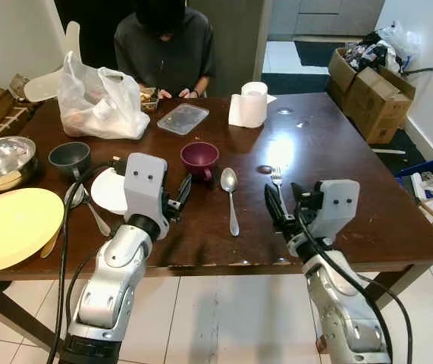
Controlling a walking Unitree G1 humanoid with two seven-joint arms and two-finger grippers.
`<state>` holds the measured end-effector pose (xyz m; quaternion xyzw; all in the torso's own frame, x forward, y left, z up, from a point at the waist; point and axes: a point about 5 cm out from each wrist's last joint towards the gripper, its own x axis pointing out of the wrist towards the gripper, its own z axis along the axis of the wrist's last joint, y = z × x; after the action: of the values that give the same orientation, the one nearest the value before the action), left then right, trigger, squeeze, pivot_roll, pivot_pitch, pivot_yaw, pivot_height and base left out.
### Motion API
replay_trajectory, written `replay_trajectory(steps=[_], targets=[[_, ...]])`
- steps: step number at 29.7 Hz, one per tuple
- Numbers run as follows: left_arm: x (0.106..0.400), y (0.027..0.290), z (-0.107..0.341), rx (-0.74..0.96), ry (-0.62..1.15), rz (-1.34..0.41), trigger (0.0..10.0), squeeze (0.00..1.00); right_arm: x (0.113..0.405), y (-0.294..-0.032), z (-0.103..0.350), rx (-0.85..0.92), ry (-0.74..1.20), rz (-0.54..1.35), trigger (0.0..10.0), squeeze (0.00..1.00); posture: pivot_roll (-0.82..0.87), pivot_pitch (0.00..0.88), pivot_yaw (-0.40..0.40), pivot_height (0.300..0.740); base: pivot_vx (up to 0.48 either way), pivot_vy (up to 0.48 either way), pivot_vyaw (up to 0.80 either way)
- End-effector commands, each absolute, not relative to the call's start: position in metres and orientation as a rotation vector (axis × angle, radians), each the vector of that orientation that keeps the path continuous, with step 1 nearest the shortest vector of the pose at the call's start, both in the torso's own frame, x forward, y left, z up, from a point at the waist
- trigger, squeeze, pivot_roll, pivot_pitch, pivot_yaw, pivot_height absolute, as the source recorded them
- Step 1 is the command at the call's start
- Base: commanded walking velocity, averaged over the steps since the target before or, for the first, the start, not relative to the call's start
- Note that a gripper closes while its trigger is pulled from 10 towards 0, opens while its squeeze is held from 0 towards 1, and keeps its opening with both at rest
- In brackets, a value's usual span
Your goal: Setting the table
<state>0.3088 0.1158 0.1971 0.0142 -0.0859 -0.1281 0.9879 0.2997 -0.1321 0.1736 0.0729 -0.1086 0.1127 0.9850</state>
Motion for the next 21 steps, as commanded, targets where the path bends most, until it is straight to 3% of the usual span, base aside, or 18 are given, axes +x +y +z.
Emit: replay_trajectory(steps=[1,6,21], targets=[[0.3088,0.1173,0.1977,0.040,-0.184,-0.251,10.0,0.00,0.2995,-0.1291,0.1699,0.144,-0.201,0.233,10.0,0.00,-0.05,0.000,0.105,0.740,0.000,0.000,0.00],[0.3086,0.1155,0.1984,0.048,-0.198,-0.253,10.0,0.00,0.2989,-0.1311,0.1692,0.144,-0.199,0.226,10.0,0.00,-0.05,0.000,0.110,0.740,0.120,0.000,0.00],[0.3099,0.1134,0.1990,0.052,-0.211,-0.257,10.0,0.00,0.2999,-0.1325,0.1690,0.141,-0.199,0.221,10.0,0.00,-0.06,0.000,0.112,0.740,0.476,0.000,0.00]])
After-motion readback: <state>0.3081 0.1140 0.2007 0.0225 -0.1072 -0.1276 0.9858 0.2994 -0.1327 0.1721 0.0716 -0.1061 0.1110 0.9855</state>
